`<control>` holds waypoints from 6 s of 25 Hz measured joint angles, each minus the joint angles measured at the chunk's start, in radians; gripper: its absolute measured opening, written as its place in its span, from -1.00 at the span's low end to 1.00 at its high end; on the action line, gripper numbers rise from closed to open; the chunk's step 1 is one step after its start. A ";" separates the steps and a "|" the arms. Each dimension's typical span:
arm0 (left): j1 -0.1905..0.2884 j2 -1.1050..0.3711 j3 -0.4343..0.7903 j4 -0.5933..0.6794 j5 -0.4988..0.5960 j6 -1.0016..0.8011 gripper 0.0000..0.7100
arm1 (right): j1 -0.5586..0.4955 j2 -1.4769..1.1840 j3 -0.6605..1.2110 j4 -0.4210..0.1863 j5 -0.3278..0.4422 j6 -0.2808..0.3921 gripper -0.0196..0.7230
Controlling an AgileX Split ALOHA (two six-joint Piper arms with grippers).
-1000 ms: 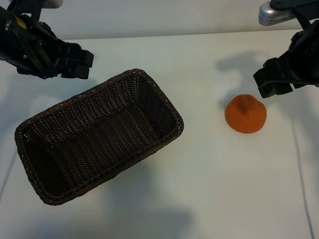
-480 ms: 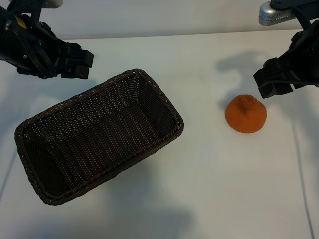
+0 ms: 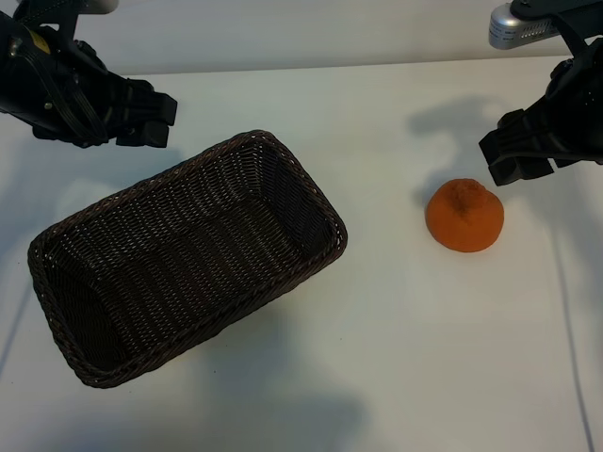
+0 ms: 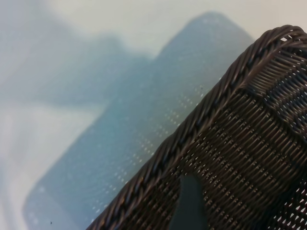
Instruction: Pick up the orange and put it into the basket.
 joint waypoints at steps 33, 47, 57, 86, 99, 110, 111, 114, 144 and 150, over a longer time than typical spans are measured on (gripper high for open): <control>-0.166 -0.554 0.571 0.494 0.193 -0.996 0.67 | 0.000 0.000 0.000 -0.003 0.012 -0.003 0.66; -0.139 -0.405 0.578 0.507 0.060 -1.038 0.67 | 0.000 0.000 0.000 -0.002 0.014 -0.003 0.66; 0.027 -0.359 0.595 0.367 -0.043 -0.884 0.67 | 0.000 0.000 0.000 0.000 0.017 -0.003 0.66; 0.052 0.022 0.627 0.201 -0.345 -0.756 0.67 | 0.000 0.000 0.000 0.018 0.018 -0.018 0.66; 0.054 0.050 0.627 0.184 -0.375 -0.730 0.17 | 0.000 0.000 0.000 0.018 0.020 -0.018 0.66; 0.054 0.044 0.627 0.156 -0.375 -0.684 0.17 | 0.000 0.000 0.000 0.018 0.021 -0.018 0.66; 0.054 0.036 0.627 0.144 -0.373 -0.666 0.17 | 0.000 0.000 0.000 0.018 0.021 -0.018 0.66; 0.060 0.000 0.627 0.096 -0.372 -0.613 0.17 | 0.000 0.000 0.000 0.018 0.021 -0.018 0.66; 0.312 -0.264 0.636 -0.604 -0.314 0.232 -0.08 | 0.000 0.000 -0.001 0.019 0.034 -0.018 0.66; 0.312 -0.201 0.589 -0.606 -0.319 0.243 -0.08 | 0.000 0.000 -0.001 0.019 0.038 -0.018 0.66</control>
